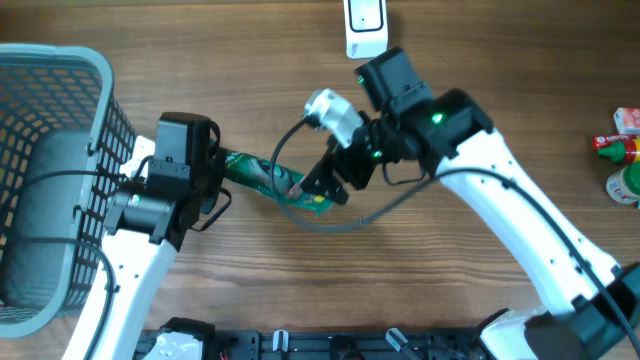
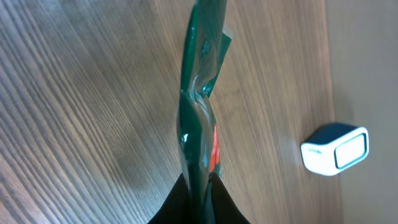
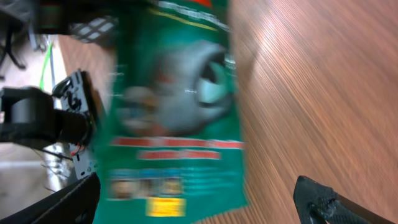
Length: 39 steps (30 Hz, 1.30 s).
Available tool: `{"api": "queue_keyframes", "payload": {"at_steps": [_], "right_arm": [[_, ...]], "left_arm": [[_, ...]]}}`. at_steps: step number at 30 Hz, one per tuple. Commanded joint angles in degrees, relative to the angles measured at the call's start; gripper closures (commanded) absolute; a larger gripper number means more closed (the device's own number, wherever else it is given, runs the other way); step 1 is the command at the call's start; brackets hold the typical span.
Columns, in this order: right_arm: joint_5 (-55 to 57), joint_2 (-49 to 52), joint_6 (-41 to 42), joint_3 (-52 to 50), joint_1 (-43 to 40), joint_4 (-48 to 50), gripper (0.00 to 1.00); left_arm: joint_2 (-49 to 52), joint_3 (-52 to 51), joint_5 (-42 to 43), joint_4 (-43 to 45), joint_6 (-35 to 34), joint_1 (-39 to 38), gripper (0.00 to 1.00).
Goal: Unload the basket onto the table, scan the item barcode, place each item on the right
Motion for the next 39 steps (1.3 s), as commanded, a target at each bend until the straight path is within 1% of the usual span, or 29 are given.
{"api": "queue_keyframes", "payload": {"at_steps": [1,5,9,14,23,28,29,31,32,35,36,37,38,39], "right_arm": [[6.7,-3.8,-2.5,0.4,3.6,0.4,0.0],[15.1,-4.3,-3.2,0.4,7.6,0.9,0.0],[17.1,-4.1,-3.2,-0.8,10.6,4.1,0.01],[26.3,-2.6,-3.1,-1.1,14.1,7.6,0.0],[29.2,5.1,-2.9,-1.1,15.3,9.2,0.0],[32.8,6.2,-2.7,-1.1,15.3,13.1,0.01],[34.8,6.2,-2.4,-1.1,15.3,13.7,0.1],[37.5,6.4,-1.1,-1.1,15.0,13.7,0.32],[37.6,6.6,-0.7,-1.1,14.6,13.3,0.5],[37.1,6.8,1.6,-1.1,13.9,12.9,0.9],[36.4,6.8,2.0,-1.1,13.7,13.0,0.95],[34.5,6.7,2.0,-1.1,13.7,13.2,0.96],[32.9,6.6,2.3,-1.1,13.7,13.5,0.95],[31.3,6.1,3.6,-1.1,13.7,14.0,0.96]], "left_arm": [[2.2,0.1,-2.4,0.4,-4.1,0.3,0.96],[3.0,0.1,-2.4,1.8,-4.1,0.3,0.96],[3.0,0.1,-1.3,3.3,-4.1,0.3,0.96],[3.0,0.1,1.1,3.5,-4.1,0.3,0.96],[2.5,0.1,3.0,4.3,-4.1,0.3,0.96],[0.5,0.1,3.0,4.3,-4.1,0.3,0.96],[-0.1,0.1,3.0,4.0,-4.1,0.3,0.96],[-1.1,0.1,3.0,3.4,-4.0,0.3,0.96],[-1.9,0.1,3.0,3.0,-4.1,0.3,0.96],[-4.0,0.1,3.0,2.8,-3.9,0.3,0.96],[-4.7,0.1,3.0,2.7,-3.9,0.3,0.95],[-5.6,0.1,3.0,2.4,-3.9,0.3,0.92],[-6.2,0.1,3.0,2.1,-3.9,0.3,0.84],[-7.1,0.1,3.0,1.2,-3.8,0.3,0.71]]}}
